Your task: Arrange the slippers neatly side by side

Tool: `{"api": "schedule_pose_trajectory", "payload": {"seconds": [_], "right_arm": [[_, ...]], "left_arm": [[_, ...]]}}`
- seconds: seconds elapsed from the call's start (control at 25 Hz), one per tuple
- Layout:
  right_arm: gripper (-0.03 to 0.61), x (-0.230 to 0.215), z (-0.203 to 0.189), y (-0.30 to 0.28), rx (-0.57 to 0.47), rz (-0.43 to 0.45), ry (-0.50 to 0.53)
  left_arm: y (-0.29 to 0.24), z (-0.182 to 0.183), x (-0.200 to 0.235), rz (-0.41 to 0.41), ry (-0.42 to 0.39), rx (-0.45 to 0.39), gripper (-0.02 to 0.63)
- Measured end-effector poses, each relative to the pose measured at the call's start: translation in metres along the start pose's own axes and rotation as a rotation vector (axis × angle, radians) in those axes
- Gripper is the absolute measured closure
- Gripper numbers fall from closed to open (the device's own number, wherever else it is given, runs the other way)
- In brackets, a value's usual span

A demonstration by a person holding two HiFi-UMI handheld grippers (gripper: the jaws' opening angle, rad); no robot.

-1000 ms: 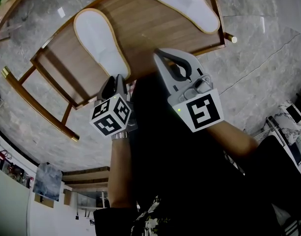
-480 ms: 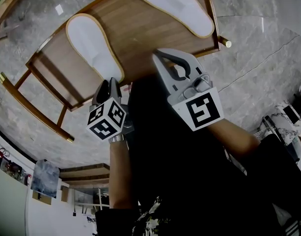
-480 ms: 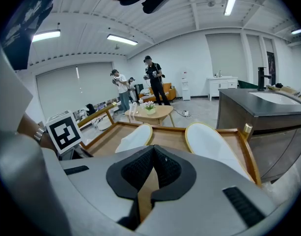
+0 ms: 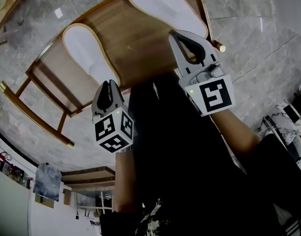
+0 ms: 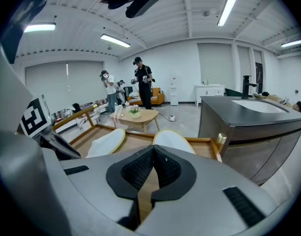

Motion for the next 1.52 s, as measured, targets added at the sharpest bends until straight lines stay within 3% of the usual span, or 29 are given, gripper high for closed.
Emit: {"api": "schedule_pose_trajectory", "payload": {"seconds": [0.2,0.44,0.72,1.12,1.16,1.2,1.52], "right_arm": [[0.547,-0.031,0.003,0.004,-0.022,-0.013,0.043],[0.466,-0.051,-0.006,-0.003,0.027,0.007,0.059],[0.466,-0.059,-0.011,-0.015,0.049,0.044,0.041],[0.469,-0.062,-0.029,-0.040,0.099,0.081,-0.018],[0.540,-0.063,-0.029,-0.039,0.103,0.078,-0.022],[0.565,-0.063,-0.028,-0.039,0.100,0.077,-0.028],[0.565,-0.059,-0.008,-0.026,0.032,0.020,-0.066]], "left_arm": [[-0.003,0.005,-0.025,-0.023,-0.029,-0.012,0.604],[-0.009,0.022,-0.058,-0.078,-0.097,-0.050,0.611],[-0.013,0.035,-0.087,-0.123,-0.129,-0.059,0.612],[-0.015,0.035,-0.080,-0.103,-0.113,-0.050,0.612],[-0.015,0.035,-0.081,-0.104,-0.116,-0.050,0.612],[-0.014,0.036,-0.081,-0.106,-0.118,-0.052,0.612],[-0.011,0.045,-0.080,-0.135,-0.133,-0.076,0.612]]}}
Point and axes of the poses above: the fingertips, and each gripper's own axes: y backward along the fingers, x to its left, z out of its top, the point moved 1 cm from there along y, backward along the fingers, and after that the axes turned 12 degrees about z, right-handed, at the moved point
